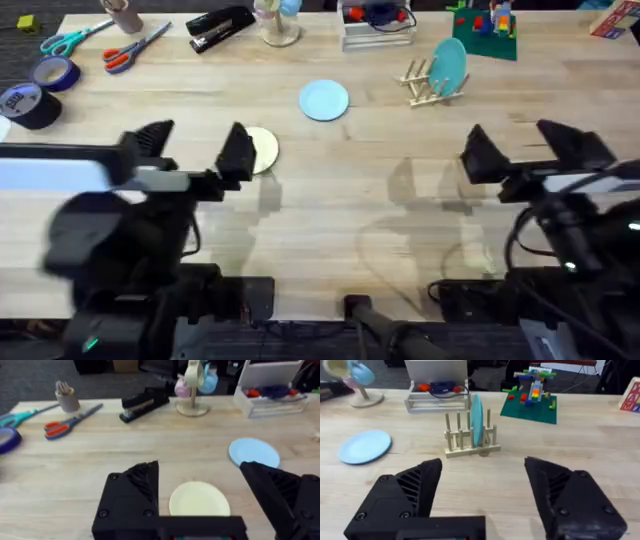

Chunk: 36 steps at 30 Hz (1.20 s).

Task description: Pick up the plates from the table one by one and place each into a slot on the dish rack.

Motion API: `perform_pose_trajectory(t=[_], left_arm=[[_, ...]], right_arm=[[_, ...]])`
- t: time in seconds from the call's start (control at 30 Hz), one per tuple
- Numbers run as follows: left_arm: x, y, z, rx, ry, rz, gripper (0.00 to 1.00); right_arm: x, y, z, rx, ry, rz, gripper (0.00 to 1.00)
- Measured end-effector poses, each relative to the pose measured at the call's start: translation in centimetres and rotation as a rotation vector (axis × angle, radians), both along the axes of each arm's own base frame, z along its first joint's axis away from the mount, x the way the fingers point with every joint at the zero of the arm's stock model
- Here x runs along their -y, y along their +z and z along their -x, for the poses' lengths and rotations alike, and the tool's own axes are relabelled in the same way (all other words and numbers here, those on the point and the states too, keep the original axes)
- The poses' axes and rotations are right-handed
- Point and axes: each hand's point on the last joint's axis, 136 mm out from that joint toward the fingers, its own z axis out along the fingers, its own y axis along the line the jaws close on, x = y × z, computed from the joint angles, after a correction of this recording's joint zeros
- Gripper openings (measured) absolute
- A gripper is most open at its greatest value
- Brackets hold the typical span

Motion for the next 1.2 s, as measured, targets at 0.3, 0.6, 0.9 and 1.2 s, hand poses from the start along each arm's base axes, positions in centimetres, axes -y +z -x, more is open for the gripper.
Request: perform_pose_trajectory(t=[0.3,0.6,0.9,1.2], left_arm=[[0.0,8.4,3.6,0.031,0.0,-0.003,0.993],[0.0,12.4,2.8,-0.2,-0.001,-0.003,0.993],[0.0,15.3,-0.4,-0.464,-0.001,-0.002,0.993],[0.0,15.3,-3.7,-0.691,-0.002,-0.001,0.993]], right_arm=[[0.0,5.6,3.2,-0.039,0.003,0.015,0.992],[0.0,9.3,3.8,-0.239,0.008,0.029,0.992],[-0.4,12.8,0.8,-0.446,0.036,0.026,0.992],[-1.1,12.3,-1.8,-0.698,0.073,0.005,0.991]])
